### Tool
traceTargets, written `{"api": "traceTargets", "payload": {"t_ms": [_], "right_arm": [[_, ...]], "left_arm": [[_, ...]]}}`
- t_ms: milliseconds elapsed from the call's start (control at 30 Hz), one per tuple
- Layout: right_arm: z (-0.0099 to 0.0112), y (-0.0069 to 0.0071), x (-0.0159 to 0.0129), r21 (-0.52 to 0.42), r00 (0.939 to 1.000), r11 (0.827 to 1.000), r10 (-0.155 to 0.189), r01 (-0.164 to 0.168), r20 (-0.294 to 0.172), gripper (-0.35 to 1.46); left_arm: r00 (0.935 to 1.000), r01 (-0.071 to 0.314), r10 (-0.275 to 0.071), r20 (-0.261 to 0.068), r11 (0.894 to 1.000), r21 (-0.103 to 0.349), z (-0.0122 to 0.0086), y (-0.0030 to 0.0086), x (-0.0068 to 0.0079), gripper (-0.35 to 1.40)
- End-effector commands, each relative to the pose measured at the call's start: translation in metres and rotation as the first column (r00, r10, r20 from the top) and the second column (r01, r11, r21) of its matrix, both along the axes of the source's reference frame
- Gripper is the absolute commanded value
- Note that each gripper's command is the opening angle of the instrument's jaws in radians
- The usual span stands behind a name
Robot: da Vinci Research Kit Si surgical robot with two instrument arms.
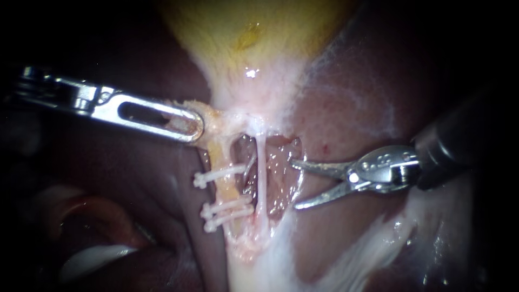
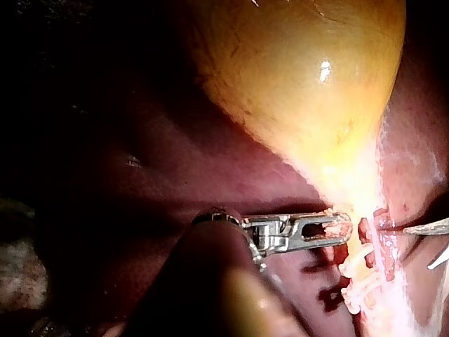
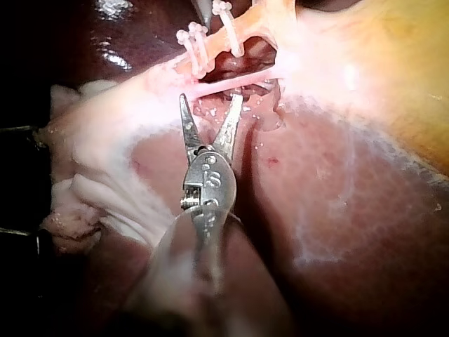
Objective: Go to the cutting position left tube
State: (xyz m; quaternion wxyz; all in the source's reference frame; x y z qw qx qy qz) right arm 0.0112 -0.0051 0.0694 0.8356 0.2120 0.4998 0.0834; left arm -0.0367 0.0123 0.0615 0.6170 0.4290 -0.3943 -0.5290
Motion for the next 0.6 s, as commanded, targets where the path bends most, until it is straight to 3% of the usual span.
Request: {"api": "traceTargets", "payload": {"t_ms": [33,600], "right_arm": [[0.0001,-0.0001,0.0002,0.002,1.0000,1.000,-0.004,0.004,-0.002,1.44],[0.0016,-0.0008,0.0038,0.036,0.9999,0.999,-0.016,0.016,-0.006,1.44]], "left_arm": [[1.0000,0.001,-0.001,-0.002,1.000,0.000,-0.0001,0.0000,0.0000,-0.35],[1.0000,0.003,-0.003,-0.003,1.000,-0.001,-0.0003,-0.0001,-0.0003,-0.35]]}}
